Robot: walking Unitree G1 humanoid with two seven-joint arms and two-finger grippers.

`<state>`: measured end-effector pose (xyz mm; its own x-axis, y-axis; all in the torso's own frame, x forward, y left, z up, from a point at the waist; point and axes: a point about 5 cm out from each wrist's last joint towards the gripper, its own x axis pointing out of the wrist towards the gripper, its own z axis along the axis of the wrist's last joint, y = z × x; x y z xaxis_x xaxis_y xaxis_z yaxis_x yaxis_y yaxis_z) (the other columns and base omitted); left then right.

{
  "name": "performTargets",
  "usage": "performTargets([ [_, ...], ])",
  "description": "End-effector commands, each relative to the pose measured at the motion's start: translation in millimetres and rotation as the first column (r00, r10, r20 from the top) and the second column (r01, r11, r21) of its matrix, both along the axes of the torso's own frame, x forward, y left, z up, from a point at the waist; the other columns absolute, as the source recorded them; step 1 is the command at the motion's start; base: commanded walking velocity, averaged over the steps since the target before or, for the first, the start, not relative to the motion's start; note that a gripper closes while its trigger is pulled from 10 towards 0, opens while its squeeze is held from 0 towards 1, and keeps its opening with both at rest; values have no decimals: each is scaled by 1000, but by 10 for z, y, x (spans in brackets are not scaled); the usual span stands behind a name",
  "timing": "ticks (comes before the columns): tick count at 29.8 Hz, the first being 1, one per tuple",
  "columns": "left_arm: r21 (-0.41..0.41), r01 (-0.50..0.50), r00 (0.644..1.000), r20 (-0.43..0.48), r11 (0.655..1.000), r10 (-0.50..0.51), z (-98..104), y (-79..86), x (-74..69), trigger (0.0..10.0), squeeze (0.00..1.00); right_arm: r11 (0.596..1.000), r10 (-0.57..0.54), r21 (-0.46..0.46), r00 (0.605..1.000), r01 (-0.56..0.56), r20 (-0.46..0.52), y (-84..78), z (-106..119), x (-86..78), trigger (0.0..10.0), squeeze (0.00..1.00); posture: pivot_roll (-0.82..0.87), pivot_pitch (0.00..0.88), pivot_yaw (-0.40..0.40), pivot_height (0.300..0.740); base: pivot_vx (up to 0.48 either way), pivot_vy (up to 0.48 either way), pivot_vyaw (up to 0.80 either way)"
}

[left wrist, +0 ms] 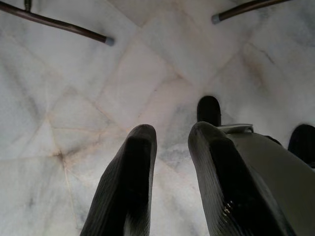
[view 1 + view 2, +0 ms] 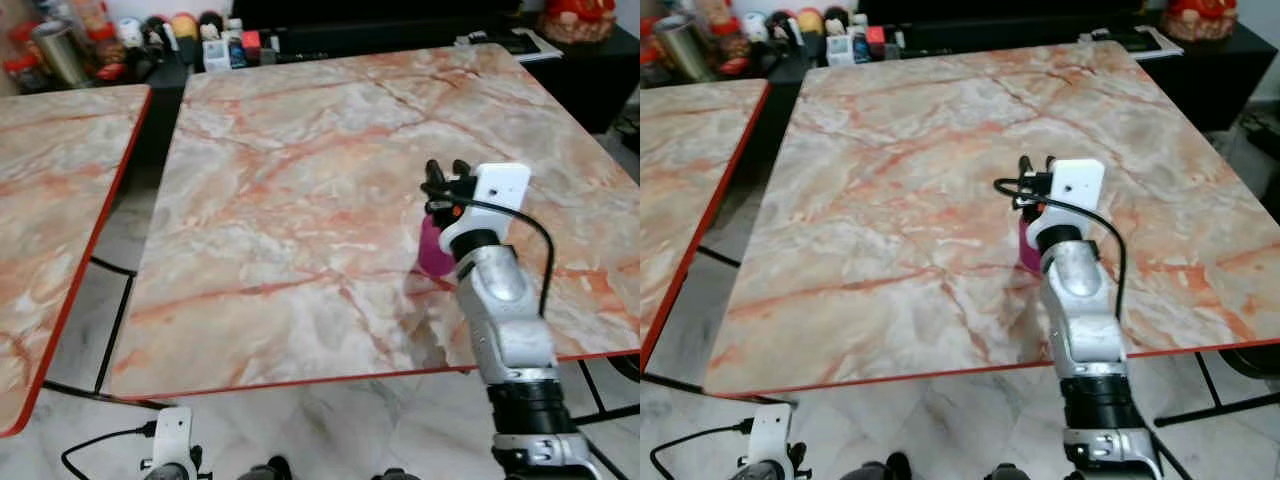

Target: Setting the table

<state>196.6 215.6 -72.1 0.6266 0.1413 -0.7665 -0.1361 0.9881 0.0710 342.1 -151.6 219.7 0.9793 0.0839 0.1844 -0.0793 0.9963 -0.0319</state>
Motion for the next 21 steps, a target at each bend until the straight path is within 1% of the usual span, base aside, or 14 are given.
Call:
performTargets([
  [1,3,-5,999,-37,1000,5,-36,45,-77,10000,0,1000,8,-28,1000,-8,1,27,196,-30,10000,0,-124,166,52,740,0,0,0],
  [5,-5,4,999,-47,1000,-4,-39,41,-80,10000,0,999,13,-48,1000,-13,-12,29,331,-57,10000,0,-127,167,53,740,0,0,0],
  [7,-14,18,998,-53,1000,-19,-41,36,-80,10000,0,998,-7,-60,999,4,-54,5,373,-74,10000,0,-131,173,60,740,0,0,0],
  [10,-14,20,998,-53,1000,-20,-41,36,-80,10000,0,998,-10,-62,998,6,-69,4,385,-87,10000,0,-131,173,60,740,0,0,0],
  [12,-19,24,998,-59,1000,-25,-44,33,-83,10000,0,996,-25,-92,992,14,-122,-16,341,-107,10000,0,-131,173,60,740,0,0,0],
  [13,-21,29,998,-63,999,-31,-46,33,-86,10000,0,994,-36,-109,985,18,-169,-30,287,-138,10000,573,-136,181,64,740,0,0,0],
  [14,-22,30,997,-65,999,-31,-47,34,-88,10000,0,994,-34,-112,981,13,-190,-30,247,-156,10000,1000,-136,182,65,740,0,0,0],
  [16,-27,36,997,-71,999,-38,-50,32,-92,10000,0,994,-36,-109,968,9,-247,-20,149,-215,10000,1000,-136,183,66,740,0,0,0],
  [18,-29,39,996,-74,999,-41,-52,33,-96,10000,0,993,-39,-114,964,9,-264,-9,111,-236,10000,1000,-139,182,68,740,0,0,0],
  [19,-31,41,996,-76,999,-44,-53,33,-98,10000,0,993,-39,-114,958,7,-284,3,72,-258,10000,871,-141,181,67,740,0,0,0],
  [20,-33,43,996,-77,999,-45,-54,32,-99,10000,0,993,-39,-114,954,5,-299,12,46,-274,10000,871,-141,181,67,740,0,0,0],
  [21,-36,45,996,-79,998,-48,-55,30,-100,10000,0,993,-35,-114,949,-1,-313,30,15,-293,10000,0,-139,181,67,740,0,0,0],
])
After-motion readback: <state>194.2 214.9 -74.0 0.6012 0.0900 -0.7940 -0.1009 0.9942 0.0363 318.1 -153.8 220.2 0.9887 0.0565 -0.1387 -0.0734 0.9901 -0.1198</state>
